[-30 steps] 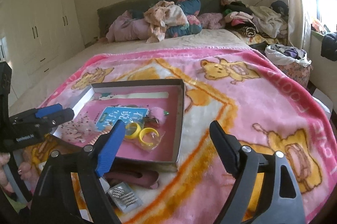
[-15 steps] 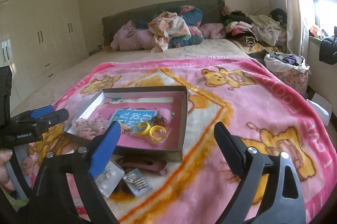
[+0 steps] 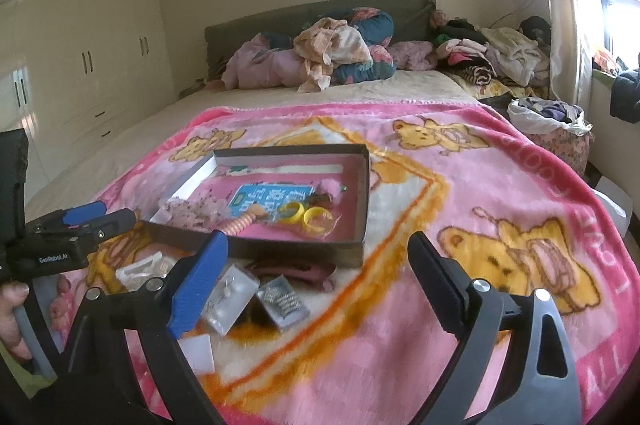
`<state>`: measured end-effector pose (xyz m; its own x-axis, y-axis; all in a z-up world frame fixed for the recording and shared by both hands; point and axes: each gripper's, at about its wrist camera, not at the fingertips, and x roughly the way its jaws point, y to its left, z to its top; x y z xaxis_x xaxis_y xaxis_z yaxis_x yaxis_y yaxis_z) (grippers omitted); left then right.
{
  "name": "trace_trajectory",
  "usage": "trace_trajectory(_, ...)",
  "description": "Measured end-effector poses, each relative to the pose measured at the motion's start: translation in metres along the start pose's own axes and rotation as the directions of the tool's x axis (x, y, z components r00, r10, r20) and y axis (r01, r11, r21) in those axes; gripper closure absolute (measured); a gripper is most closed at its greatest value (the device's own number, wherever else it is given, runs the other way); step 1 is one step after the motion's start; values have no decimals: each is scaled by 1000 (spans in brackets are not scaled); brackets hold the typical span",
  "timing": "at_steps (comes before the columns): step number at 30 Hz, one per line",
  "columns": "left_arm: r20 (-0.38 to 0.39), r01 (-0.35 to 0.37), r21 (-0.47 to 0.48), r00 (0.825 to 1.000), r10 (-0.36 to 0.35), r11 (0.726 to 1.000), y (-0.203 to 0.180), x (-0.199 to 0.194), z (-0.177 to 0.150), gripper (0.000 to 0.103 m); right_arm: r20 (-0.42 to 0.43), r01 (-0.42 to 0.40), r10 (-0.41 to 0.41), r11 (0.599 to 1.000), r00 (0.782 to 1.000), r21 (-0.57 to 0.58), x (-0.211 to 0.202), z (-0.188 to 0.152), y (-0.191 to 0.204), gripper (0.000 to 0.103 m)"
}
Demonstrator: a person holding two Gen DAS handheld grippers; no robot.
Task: Organize jewelry
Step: 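Withdraw both open tools from the box toward the remaining jewelry, then reach the left tool to the red bead earring card while the right tool reaches the silver clip card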
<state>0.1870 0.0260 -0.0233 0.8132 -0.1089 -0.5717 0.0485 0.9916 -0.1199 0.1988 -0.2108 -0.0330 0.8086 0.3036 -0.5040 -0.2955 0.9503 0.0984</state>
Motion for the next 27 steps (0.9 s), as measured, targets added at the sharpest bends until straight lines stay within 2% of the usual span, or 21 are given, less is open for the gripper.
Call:
trace_trajectory(13,-19,28,37,999,-28,999,-3,-16,-30,12,-37,-17,16,999,999,-30,-7,-23,6,14)
trace_trajectory(27,-69,136,175,990,-126,975,-45,-14,-58,12,-91,-17,14,999,996,-30,-10,-49,-5,14)
